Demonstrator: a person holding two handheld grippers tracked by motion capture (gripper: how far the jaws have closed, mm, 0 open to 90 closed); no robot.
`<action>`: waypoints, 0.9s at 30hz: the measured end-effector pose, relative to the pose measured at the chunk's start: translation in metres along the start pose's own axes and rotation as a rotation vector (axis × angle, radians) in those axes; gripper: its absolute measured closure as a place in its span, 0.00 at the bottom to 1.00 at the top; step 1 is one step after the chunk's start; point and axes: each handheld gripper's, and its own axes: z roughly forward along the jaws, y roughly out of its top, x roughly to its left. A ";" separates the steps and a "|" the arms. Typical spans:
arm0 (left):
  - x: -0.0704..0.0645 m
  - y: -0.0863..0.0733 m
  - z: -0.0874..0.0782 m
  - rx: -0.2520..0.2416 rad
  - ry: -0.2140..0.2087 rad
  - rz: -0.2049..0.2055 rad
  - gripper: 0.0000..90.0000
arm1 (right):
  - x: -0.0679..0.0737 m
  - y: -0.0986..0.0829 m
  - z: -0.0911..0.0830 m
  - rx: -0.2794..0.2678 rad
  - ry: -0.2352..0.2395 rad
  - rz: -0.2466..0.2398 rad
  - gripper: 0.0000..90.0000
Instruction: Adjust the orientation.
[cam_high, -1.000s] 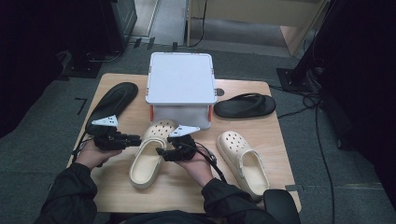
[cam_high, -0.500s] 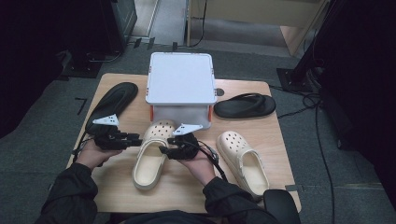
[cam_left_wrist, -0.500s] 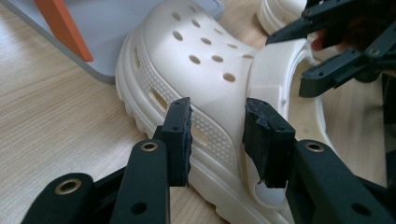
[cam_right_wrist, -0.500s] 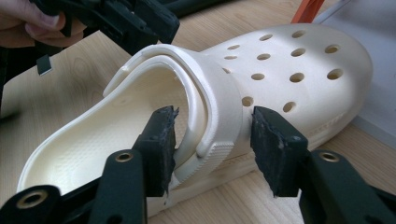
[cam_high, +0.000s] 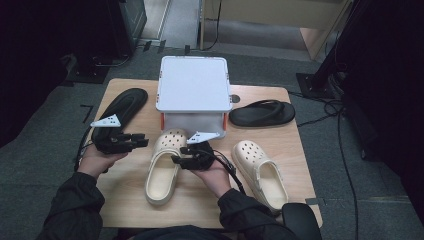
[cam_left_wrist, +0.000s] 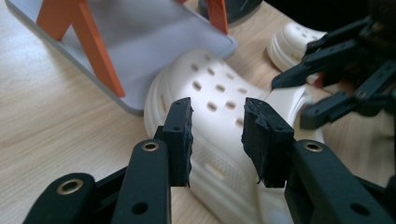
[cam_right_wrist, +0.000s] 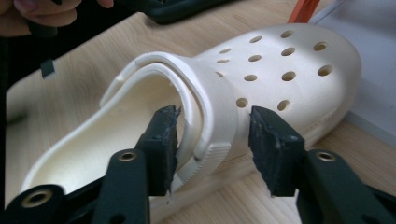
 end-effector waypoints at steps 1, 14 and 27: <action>-0.001 0.002 0.000 -0.003 -0.007 -0.007 0.70 | 0.000 0.000 0.000 0.000 0.000 0.000 0.55; -0.015 0.027 0.005 0.008 -0.015 0.037 0.73 | 0.008 0.000 0.014 0.009 -0.090 -0.070 0.46; -0.021 0.050 0.003 -0.003 -0.031 0.073 0.72 | 0.003 0.002 -0.006 0.056 -0.083 -0.067 0.75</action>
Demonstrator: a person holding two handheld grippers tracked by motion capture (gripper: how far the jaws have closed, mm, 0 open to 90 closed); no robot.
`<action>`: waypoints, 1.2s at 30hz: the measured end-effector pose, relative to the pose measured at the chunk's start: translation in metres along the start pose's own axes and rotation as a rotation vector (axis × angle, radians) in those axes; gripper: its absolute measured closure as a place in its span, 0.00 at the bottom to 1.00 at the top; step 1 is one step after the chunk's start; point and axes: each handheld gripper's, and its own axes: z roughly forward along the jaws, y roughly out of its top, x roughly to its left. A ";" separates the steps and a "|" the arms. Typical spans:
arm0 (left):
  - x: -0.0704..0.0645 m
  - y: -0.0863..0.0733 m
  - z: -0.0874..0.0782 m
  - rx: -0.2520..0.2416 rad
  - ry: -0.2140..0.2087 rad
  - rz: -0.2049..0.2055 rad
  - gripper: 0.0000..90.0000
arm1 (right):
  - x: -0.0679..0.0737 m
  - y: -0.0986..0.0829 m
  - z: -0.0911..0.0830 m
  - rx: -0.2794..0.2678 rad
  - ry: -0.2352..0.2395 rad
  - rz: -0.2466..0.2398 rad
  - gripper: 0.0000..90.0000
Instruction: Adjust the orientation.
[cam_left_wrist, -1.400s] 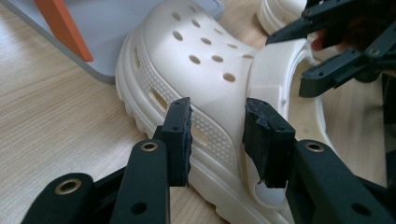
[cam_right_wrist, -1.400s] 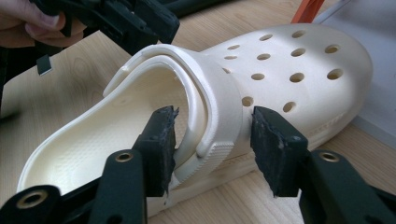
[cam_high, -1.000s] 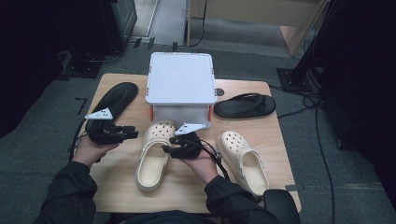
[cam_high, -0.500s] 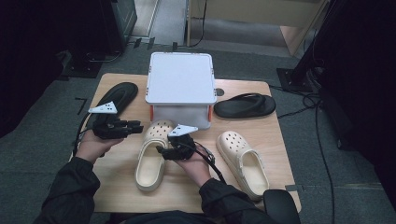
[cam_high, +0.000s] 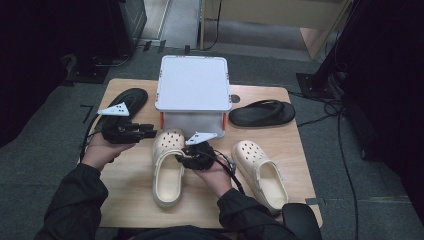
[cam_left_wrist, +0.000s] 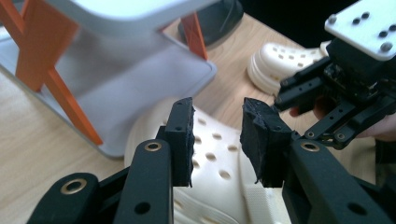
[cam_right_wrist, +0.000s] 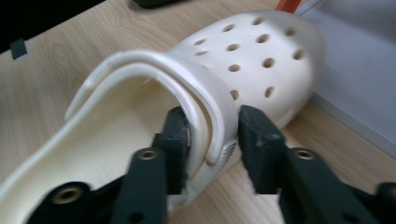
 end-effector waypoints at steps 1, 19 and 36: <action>0.002 0.005 -0.001 -0.001 0.001 0.001 0.72 | -0.002 0.000 -0.004 0.005 -0.006 -0.002 0.79; 0.012 0.047 0.001 0.023 -0.001 0.056 0.71 | -0.009 0.008 -0.024 0.027 -0.072 -0.004 0.85; 0.043 0.070 0.021 0.025 0.017 0.039 0.78 | -0.033 0.050 -0.020 0.000 -0.216 0.003 0.85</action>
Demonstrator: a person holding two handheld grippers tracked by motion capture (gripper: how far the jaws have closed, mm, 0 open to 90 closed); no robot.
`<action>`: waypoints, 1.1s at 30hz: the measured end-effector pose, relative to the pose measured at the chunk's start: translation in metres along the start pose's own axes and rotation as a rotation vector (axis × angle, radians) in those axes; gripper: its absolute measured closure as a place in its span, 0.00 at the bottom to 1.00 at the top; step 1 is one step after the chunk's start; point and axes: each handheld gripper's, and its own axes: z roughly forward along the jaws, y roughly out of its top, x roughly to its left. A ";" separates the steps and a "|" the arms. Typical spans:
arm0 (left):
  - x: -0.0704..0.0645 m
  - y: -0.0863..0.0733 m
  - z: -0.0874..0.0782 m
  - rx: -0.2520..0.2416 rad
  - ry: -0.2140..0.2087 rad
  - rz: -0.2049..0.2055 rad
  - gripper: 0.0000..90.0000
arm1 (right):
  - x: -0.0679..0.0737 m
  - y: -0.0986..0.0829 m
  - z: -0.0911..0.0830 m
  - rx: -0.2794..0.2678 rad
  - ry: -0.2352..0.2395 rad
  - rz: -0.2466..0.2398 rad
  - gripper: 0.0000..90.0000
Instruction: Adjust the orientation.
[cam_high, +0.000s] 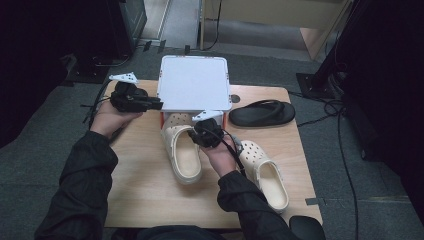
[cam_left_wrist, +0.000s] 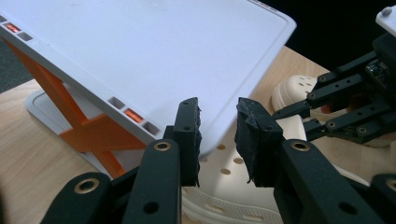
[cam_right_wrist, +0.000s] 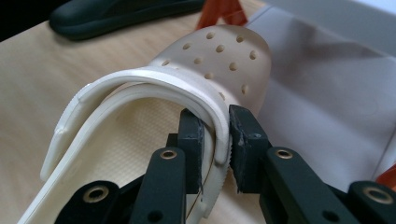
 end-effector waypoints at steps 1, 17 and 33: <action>0.004 0.001 0.002 0.003 -0.004 -0.001 0.79 | -0.004 0.002 0.007 0.002 -0.019 0.013 0.85; 0.006 0.000 0.010 0.014 0.007 0.051 0.83 | -0.011 -0.005 0.036 -0.020 -0.096 0.075 0.81; 0.005 -0.002 0.011 0.004 -0.010 0.045 0.85 | -0.010 -0.011 0.002 -0.095 0.016 0.073 0.66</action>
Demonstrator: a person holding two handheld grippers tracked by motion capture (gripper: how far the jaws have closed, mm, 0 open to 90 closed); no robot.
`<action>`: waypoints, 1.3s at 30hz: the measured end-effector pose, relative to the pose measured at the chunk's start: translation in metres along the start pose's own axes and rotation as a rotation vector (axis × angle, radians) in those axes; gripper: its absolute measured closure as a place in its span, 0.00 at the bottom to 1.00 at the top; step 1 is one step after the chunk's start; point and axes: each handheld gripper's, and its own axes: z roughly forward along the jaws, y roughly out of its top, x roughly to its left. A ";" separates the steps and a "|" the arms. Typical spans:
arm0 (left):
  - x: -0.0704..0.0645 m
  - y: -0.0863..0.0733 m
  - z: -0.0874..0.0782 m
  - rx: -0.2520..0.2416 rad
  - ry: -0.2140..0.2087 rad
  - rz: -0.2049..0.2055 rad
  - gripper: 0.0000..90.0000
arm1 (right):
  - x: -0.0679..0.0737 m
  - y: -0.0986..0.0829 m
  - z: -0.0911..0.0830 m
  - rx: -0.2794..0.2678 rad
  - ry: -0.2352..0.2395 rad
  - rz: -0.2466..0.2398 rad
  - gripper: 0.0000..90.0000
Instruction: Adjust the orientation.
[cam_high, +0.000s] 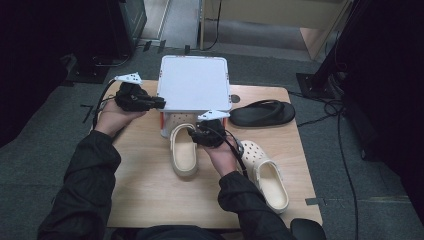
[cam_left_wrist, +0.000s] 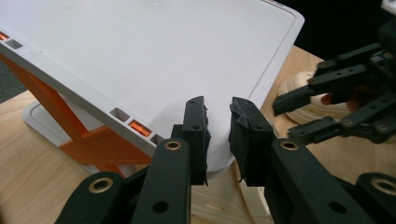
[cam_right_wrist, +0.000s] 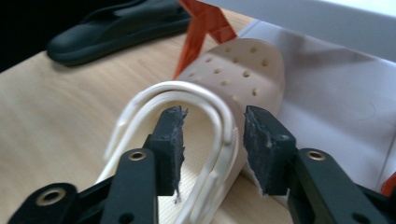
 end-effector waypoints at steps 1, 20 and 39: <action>0.000 0.000 0.000 0.000 -0.004 0.000 0.85 | 0.001 -0.003 -0.006 -0.006 0.034 -0.007 0.71; 0.000 -0.004 0.001 -0.031 -0.012 -0.019 0.87 | 0.025 -0.058 -0.029 0.024 0.211 -0.059 0.82; 0.000 -0.005 0.000 -0.030 -0.013 -0.020 0.88 | 0.052 -0.108 -0.021 0.147 0.294 -0.142 0.90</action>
